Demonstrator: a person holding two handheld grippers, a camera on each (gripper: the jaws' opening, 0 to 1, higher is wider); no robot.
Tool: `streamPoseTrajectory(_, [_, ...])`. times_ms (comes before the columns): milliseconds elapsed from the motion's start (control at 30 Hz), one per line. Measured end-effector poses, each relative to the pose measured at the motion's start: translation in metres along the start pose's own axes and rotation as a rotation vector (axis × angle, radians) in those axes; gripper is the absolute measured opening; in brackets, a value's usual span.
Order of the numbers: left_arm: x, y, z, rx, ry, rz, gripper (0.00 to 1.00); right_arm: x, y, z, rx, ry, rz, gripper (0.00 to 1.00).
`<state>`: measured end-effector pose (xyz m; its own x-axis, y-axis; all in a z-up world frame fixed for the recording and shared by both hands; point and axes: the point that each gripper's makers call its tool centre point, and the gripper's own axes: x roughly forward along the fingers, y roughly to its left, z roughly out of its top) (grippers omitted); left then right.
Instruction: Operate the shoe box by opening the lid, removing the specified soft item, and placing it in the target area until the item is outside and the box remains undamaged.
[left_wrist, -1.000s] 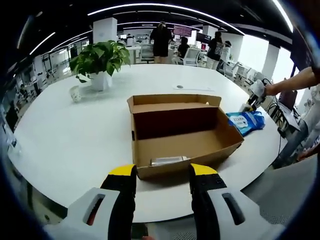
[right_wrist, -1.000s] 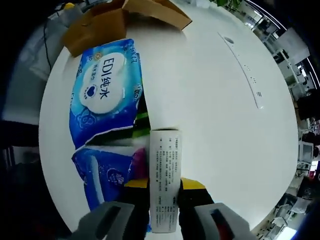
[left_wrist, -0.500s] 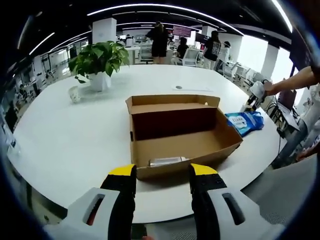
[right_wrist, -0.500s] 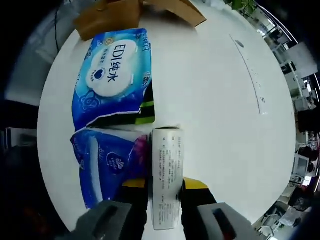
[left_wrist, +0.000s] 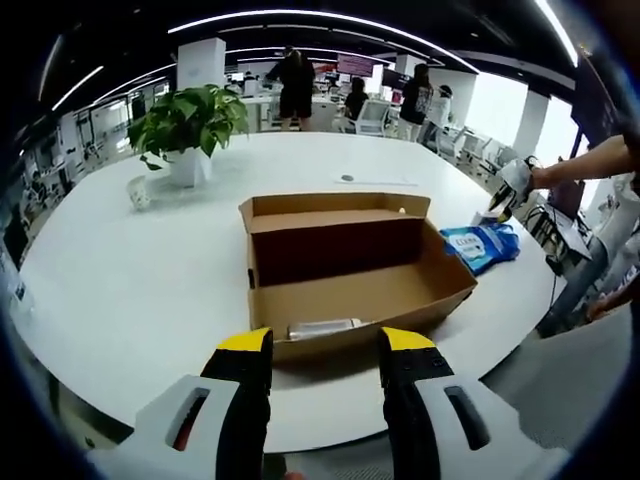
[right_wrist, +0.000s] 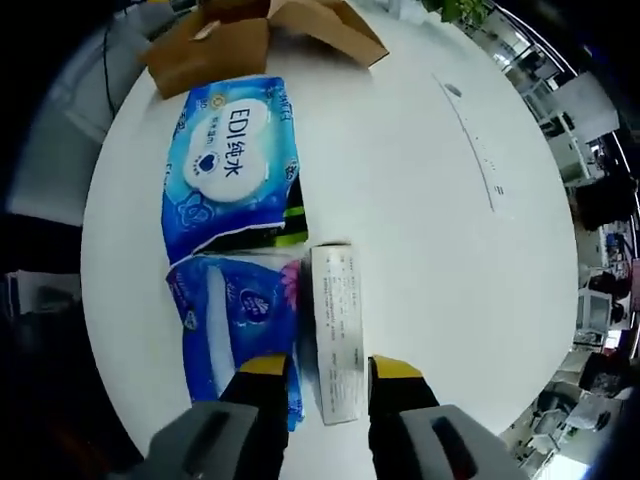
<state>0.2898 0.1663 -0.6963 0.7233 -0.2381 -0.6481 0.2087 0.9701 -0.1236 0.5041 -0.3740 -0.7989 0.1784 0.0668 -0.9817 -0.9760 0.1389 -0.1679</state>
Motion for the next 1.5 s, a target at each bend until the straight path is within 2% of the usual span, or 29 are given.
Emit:
streamPoseTrajectory(133, [0.001,-0.006,0.001,0.011,-0.003,-0.022,0.43,-0.011,0.003,0.005,0.056,-0.04,-0.012,0.27])
streamPoseTrajectory(367, [0.0,-0.013,0.003,0.023,-0.011,-0.056,0.43,-0.024,0.011,0.008,0.141,-0.069,-0.04,0.28])
streamPoseTrajectory(533, [0.0,-0.019,0.004,0.028,-0.012,-0.08,0.42,-0.029,0.016,0.017,0.251,-0.12,-0.053,0.29])
streamPoseTrajectory(733, [-0.001,-0.027,0.006,0.038,-0.022,-0.114,0.42,-0.036,0.02,0.041,0.434,-0.24,-0.064,0.29])
streamPoseTrajectory(833, [-0.001,-0.03,0.007,0.045,-0.024,-0.13,0.42,-0.041,0.022,0.061,0.515,-0.322,-0.06,0.29])
streamPoseTrajectory(933, [-0.002,-0.032,0.008,0.043,-0.029,-0.144,0.42,-0.049,0.026,0.09,0.599,-0.427,-0.047,0.31])
streamPoseTrajectory(1033, [-0.002,-0.033,0.01,0.052,-0.03,-0.158,0.42,-0.057,0.031,0.118,0.634,-0.506,-0.045,0.32])
streamPoseTrajectory(1133, [-0.001,-0.031,0.014,0.066,-0.03,-0.169,0.42,-0.064,0.043,0.151,0.639,-0.57,-0.035,0.32])
streamPoseTrajectory(1167, [0.0,-0.029,0.015,0.068,-0.031,-0.171,0.42,-0.065,0.046,0.155,0.636,-0.577,-0.03,0.33])
streamPoseTrajectory(1300, [0.002,-0.018,0.023,0.081,-0.035,-0.176,0.42,-0.071,0.069,0.192,0.6,-0.625,-0.008,0.35])
streamPoseTrajectory(1333, [0.002,-0.016,0.024,0.083,-0.036,-0.177,0.42,-0.072,0.068,0.197,0.598,-0.636,-0.004,0.35])
streamPoseTrajectory(1500, [0.009,-0.009,0.03,0.109,-0.03,-0.194,0.42,-0.082,0.09,0.234,0.586,-0.709,0.013,0.36])
